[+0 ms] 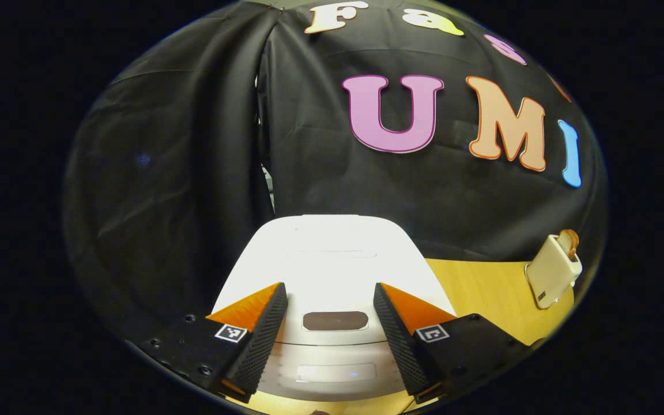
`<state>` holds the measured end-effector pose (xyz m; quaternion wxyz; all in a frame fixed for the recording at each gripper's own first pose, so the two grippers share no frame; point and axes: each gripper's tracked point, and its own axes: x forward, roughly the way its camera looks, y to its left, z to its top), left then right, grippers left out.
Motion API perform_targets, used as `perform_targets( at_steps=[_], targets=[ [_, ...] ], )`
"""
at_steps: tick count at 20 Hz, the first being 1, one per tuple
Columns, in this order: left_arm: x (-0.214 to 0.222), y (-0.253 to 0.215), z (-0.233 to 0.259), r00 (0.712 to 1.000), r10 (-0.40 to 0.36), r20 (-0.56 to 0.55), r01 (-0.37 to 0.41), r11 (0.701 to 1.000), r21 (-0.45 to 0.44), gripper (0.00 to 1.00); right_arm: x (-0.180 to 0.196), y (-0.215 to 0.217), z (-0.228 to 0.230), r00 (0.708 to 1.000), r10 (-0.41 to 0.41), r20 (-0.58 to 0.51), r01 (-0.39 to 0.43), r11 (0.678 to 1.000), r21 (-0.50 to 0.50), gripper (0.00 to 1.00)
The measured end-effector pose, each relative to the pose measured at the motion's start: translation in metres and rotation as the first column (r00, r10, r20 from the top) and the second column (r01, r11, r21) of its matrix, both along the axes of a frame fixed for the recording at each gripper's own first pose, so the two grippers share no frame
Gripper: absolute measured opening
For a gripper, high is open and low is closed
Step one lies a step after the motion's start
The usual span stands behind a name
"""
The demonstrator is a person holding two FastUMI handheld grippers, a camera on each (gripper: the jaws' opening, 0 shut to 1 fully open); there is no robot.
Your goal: Close the left gripper, press the button to open the rice cooker; take a wooden spoon from the chopstick holder with the right hand, scoop a spoonful of rice and pour it into the rice cooker, then put the wooden spoon back into the chopstick holder.
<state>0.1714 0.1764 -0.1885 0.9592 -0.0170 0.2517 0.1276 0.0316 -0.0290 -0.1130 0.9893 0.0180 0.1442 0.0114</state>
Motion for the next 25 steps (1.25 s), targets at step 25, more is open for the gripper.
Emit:
perform_targets(
  at_steps=[25],
  targets=[
    [-0.164,-0.117,0.182,0.889,-0.165,0.427,0.151,0.986,0.068,0.95,0.015,0.04,0.043,0.989,0.051,0.142,-0.05,0.999,-0.008,1.0]
  ],
)
